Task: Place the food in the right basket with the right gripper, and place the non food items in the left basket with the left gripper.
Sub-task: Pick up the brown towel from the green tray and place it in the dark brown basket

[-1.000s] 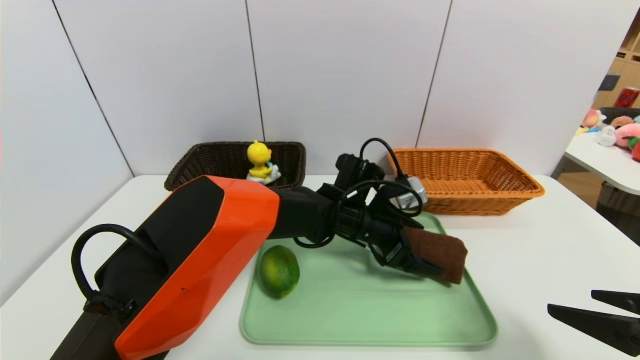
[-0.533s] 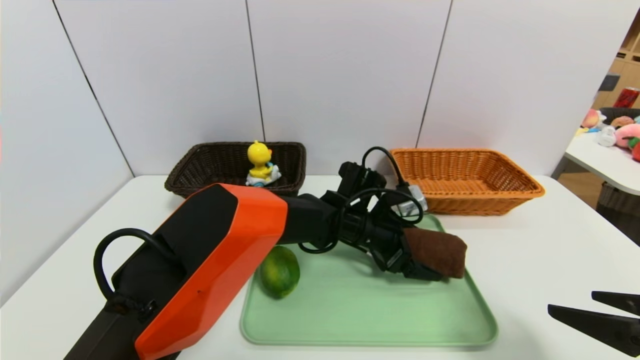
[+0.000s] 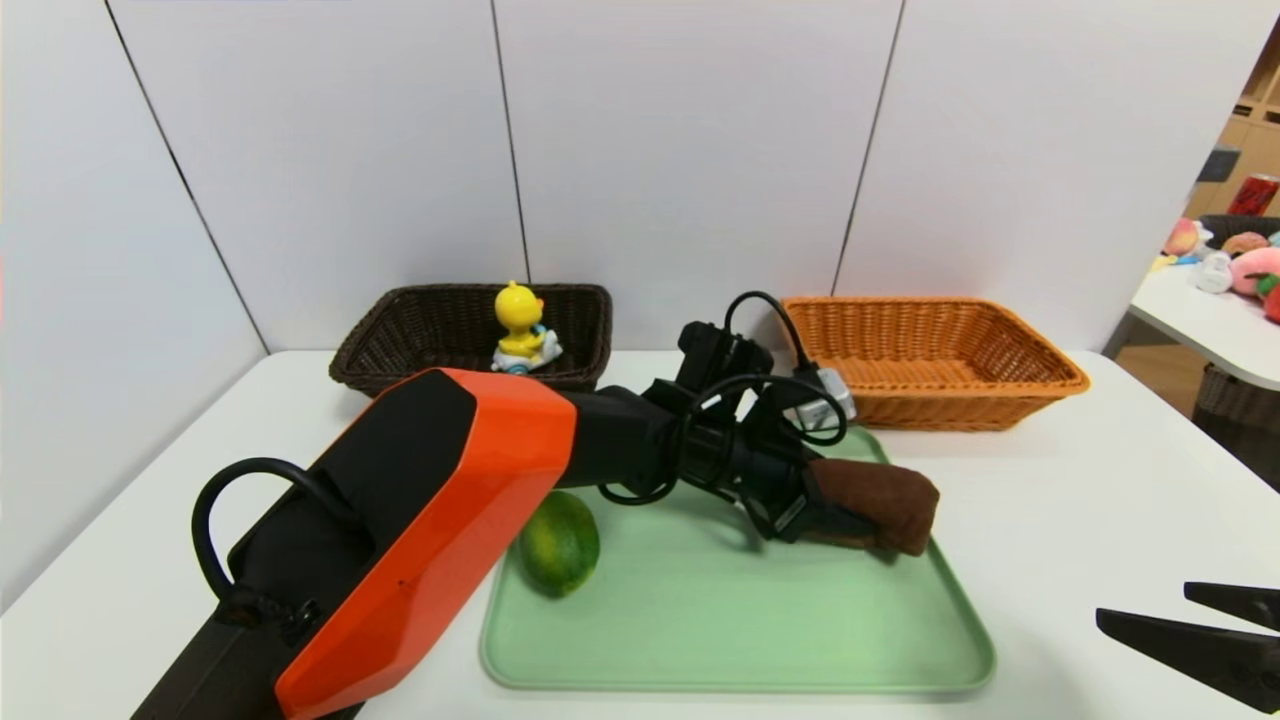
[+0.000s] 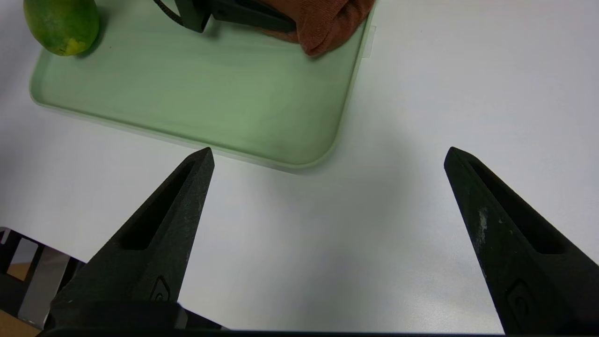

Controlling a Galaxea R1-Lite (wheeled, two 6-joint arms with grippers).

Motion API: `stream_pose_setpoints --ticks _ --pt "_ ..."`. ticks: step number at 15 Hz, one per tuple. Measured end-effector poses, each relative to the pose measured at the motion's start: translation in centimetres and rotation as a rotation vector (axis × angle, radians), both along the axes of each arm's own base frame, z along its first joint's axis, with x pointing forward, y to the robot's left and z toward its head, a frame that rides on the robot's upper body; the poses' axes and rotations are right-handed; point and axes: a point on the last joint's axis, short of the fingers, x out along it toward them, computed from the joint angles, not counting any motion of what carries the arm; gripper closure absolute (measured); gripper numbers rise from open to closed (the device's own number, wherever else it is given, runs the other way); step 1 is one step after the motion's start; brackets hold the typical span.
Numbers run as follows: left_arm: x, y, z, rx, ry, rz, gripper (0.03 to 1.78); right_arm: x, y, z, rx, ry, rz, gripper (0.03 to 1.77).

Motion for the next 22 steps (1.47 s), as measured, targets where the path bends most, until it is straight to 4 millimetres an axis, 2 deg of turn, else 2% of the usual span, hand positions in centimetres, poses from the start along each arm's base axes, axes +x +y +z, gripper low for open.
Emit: stream_pose_setpoints --ticks 1,2,3,7,11,15,18,22 --pt "0.0 0.0 0.1 -0.002 -0.002 0.000 1.03 0.0 0.0 0.0 0.000 0.000 -0.001 0.10" --pt "0.0 0.0 0.4 -0.005 -0.006 0.001 1.18 0.0 0.0 0.0 0.000 -0.001 -0.001 0.10" --pt "-0.1 0.1 0.8 -0.011 -0.012 0.001 1.23 0.0 0.0 0.0 0.000 -0.003 -0.001 0.10" --pt "-0.2 1.0 3.4 -0.040 -0.043 0.016 1.23 -0.2 0.0 0.1 0.000 -0.012 -0.002 0.10" --pt "-0.4 3.4 7.1 -0.053 -0.071 0.045 1.23 -0.3 0.0 0.0 0.002 -0.008 0.000 0.10" --pt "0.1 7.8 11.2 -0.046 -0.093 0.114 1.23 -0.3 0.0 -0.1 0.001 -0.008 0.001 0.10" --pt "1.0 12.3 14.0 -0.052 -0.111 0.208 1.23 -0.3 0.0 0.0 0.002 -0.009 0.006 0.10" --pt "2.6 18.8 15.6 -0.032 -0.163 0.337 1.23 -0.3 0.0 0.0 0.002 -0.012 0.007 0.10"
